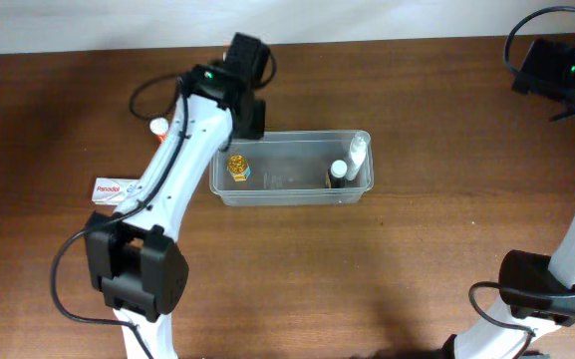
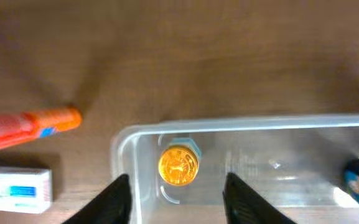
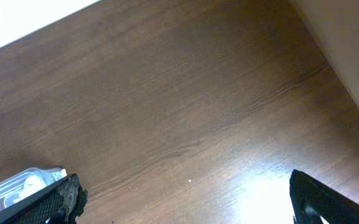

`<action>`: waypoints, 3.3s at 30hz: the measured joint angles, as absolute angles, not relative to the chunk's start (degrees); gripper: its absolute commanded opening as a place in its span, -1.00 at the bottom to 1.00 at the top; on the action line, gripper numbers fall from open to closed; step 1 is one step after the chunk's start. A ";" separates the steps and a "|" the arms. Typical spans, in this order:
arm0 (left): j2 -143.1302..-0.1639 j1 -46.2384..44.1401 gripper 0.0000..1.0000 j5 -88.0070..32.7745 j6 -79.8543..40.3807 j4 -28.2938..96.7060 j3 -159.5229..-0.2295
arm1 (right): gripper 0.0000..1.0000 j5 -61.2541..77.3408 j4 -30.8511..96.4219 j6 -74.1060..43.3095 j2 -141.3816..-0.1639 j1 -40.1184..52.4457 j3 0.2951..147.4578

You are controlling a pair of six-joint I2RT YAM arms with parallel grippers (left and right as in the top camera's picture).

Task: Pack container
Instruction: 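Open left gripper and raise it toward the orange tube, then lower left gripper and grasp the orange-and-white tube, then lift the tube and carry it over the container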

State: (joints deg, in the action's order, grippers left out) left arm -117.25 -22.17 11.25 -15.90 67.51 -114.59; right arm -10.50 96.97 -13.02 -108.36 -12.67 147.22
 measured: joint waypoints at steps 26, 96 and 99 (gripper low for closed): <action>-117.25 -0.30 0.40 3.36 -12.88 77.76 -125.80 | 0.97 -10.50 96.97 -13.06 -108.36 -12.67 147.22; -132.66 -0.56 -0.47 1.80 -9.19 89.08 -141.47 | 0.97 -10.50 96.97 -13.06 -108.36 -12.67 147.22; -132.66 -0.99 -0.47 0.45 -9.19 92.90 -147.39 | 0.97 -10.50 96.97 -13.02 -108.36 -12.67 147.22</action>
State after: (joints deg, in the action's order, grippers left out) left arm -132.66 -0.99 0.45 -9.19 92.90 -147.39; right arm -10.50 96.97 -13.02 -108.36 -12.67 147.22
